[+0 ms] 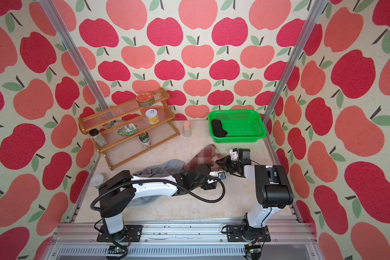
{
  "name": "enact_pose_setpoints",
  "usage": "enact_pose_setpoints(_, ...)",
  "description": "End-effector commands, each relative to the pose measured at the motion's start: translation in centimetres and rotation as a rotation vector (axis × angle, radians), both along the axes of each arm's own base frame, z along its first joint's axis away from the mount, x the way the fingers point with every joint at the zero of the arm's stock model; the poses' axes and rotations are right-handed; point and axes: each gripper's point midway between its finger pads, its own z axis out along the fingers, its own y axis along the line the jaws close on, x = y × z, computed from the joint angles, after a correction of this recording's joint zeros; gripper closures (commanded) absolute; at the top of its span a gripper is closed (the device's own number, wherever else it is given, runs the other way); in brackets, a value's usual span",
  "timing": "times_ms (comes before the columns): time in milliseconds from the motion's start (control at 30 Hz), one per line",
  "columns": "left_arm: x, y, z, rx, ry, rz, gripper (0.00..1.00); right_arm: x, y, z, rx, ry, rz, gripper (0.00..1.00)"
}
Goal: Roll up the skirts
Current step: Roll the skirt at the center of the board.
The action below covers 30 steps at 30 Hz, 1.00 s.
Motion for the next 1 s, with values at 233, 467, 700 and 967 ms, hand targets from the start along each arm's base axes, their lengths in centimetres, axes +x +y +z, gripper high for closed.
enact_pose_setpoints(233, 3.7, 1.0, -4.2, 0.201, -0.089, 0.178, 0.11, 0.2, -0.8, 1.6, -0.024, -0.034, -0.002, 0.91)
enact_pose_setpoints(467, 5.5, 2.9, -9.0, 0.377, -0.065, 0.328, 0.16, 0.0, -1.8, 2.0, -0.027, -0.036, -0.021, 0.91)
enact_pose_setpoints(700, 6.4, 4.1, -11.1, 0.477, -0.047, 0.391, 0.91, -0.2, -2.3, 2.7, -0.030, -0.044, -0.020, 0.90)
enact_pose_setpoints(967, 5.5, 3.8, -10.3, 0.314, 0.281, 0.413, 0.97, 0.3, -3.9, 4.6, -0.022, -0.074, -0.058, 0.31)
